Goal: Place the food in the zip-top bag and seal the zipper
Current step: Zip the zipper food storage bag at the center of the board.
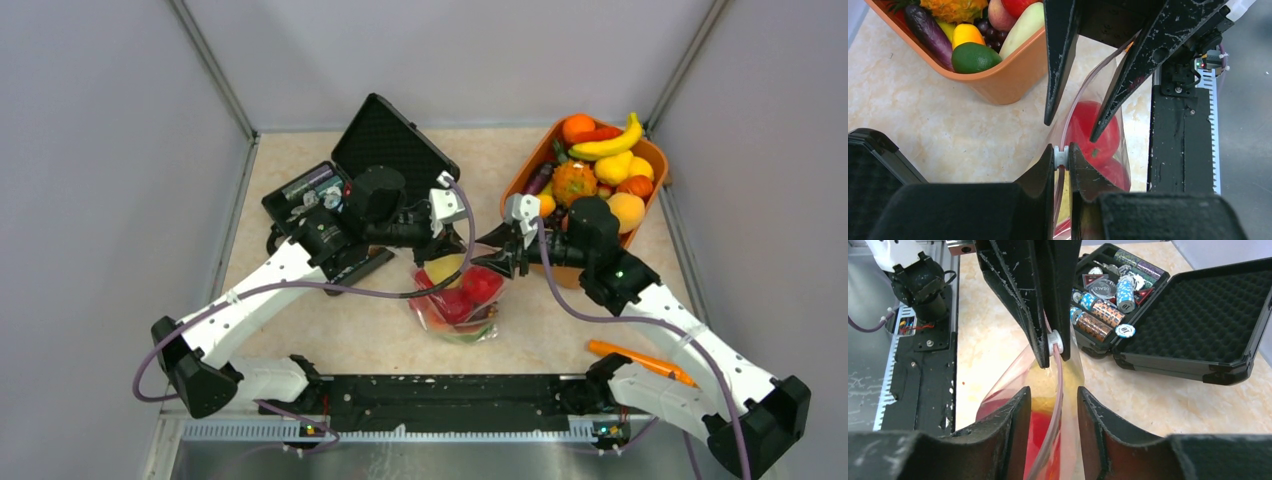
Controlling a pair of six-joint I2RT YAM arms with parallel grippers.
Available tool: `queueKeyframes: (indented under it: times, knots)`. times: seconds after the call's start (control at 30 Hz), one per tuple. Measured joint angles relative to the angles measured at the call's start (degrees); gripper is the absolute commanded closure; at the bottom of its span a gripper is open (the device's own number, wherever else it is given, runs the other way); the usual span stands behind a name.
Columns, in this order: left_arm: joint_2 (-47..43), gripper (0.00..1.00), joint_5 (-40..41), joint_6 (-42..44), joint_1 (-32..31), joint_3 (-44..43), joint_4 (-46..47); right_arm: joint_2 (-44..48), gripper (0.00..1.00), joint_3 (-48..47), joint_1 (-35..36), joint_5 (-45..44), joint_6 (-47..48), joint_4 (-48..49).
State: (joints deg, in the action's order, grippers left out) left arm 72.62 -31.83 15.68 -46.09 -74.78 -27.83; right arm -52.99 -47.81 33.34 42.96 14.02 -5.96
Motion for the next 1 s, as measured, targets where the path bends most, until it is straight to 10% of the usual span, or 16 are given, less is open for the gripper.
queueKeyframes:
  times: [0.2, 0.57, 1.0]
  knots:
    - [0.1, 1.0, 0.0, -0.2, -0.3, 0.0, 0.4, 0.0, 0.66, 0.0, 1.2, -1.5, 0.8, -1.0]
    - [0.3, 1.0, 0.9, -0.2, -0.5, 0.0, 0.7, 0.0, 1.0, 0.0, 1.9, -3.5, 0.5, -0.5]
    - [-1.3, 1.0, 8.0, 1.4, -1.1, 3.0, 2.7, 3.5, 1.0, 1.7, 1.9, -8.4, 1.6, -1.1]
